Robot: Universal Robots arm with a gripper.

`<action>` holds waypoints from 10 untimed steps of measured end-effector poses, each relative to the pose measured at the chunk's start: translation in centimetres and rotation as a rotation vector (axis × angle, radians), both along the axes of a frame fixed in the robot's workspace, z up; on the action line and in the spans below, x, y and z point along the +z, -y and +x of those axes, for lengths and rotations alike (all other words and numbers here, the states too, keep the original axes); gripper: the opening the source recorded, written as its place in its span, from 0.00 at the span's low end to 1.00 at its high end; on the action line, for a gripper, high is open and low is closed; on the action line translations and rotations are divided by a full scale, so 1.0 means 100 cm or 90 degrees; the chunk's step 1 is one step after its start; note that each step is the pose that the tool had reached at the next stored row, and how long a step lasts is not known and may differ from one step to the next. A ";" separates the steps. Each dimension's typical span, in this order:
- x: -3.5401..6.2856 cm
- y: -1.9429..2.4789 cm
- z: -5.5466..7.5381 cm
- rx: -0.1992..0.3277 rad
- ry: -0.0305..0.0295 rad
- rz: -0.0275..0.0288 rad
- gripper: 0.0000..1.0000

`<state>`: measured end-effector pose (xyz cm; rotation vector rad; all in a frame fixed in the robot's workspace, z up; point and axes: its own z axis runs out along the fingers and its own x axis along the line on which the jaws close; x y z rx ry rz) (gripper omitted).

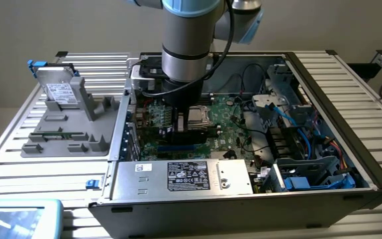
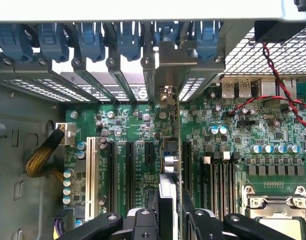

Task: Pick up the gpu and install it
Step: 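Insert the gpu into the slot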

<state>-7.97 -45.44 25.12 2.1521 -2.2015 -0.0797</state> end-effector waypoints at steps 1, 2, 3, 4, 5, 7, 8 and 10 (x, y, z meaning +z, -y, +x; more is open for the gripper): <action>-0.0001 0.0000 0.000 0.000 0.0000 0.0000 0.29; -0.0001 0.0001 0.000 0.000 0.0000 0.0000 0.29; -0.0003 0.0001 0.000 0.000 0.0000 0.0000 0.29; -0.0006 0.0002 0.000 0.000 0.0000 0.0001 0.29; -0.0012 0.0001 -0.001 0.000 0.0002 0.0002 0.29; -0.0021 0.0001 -0.001 0.000 0.0002 0.0001 0.29; -0.0024 0.0001 -0.001 0.000 0.0002 0.0001 0.29; -0.0032 0.0001 -0.001 0.000 0.0002 0.0001 0.29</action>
